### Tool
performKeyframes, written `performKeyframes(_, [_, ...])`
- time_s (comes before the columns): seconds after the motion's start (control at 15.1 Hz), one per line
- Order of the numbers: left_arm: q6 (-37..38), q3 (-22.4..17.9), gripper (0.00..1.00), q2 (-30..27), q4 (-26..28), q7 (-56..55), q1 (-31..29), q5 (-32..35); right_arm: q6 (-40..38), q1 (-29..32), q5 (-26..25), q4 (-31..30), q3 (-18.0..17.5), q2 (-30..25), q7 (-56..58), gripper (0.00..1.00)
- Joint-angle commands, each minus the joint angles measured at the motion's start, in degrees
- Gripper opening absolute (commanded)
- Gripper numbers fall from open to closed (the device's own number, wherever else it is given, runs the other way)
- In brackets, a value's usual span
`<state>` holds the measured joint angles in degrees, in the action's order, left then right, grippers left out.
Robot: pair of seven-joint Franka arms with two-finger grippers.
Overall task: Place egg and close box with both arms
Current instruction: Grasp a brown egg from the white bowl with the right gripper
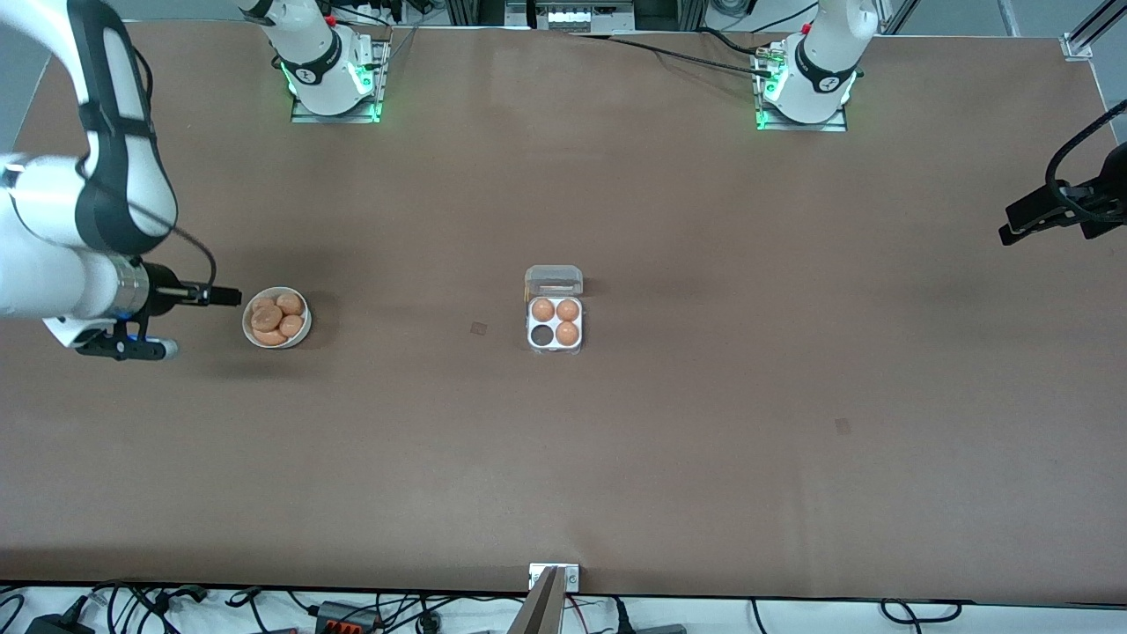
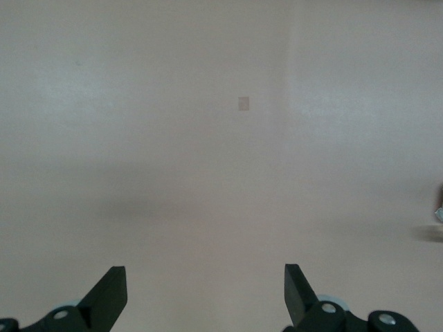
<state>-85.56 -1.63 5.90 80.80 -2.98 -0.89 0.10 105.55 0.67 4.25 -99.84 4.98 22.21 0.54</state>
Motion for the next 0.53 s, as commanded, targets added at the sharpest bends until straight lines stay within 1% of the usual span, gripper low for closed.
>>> performKeyframes(0.0, [1.3,0.0,1.00,1.0,-2.2,0.6,-0.1,0.0,2.3,1.2,3.8,1.0,-0.3,4.1,0.0,1.00])
performKeyframes(0.2, [1.3,0.0,1.00,1.0,-2.2,0.6,-0.1,0.0,3.5,2.5,7.3,1.2,-0.3,7.6,0.3,1.00])
performKeyframes(0.33, [1.3,0.0,1.00,1.0,-2.2,0.6,-0.1,0.0,3.9,2.8,11.0,1.3,-0.3,9.2,0.6,1.00])
performKeyframes(0.46, [1.3,0.0,1.00,1.0,-2.2,0.6,-0.1,0.0,3.9,2.8,11.7,1.3,-0.3,10.4,0.6,1.00])
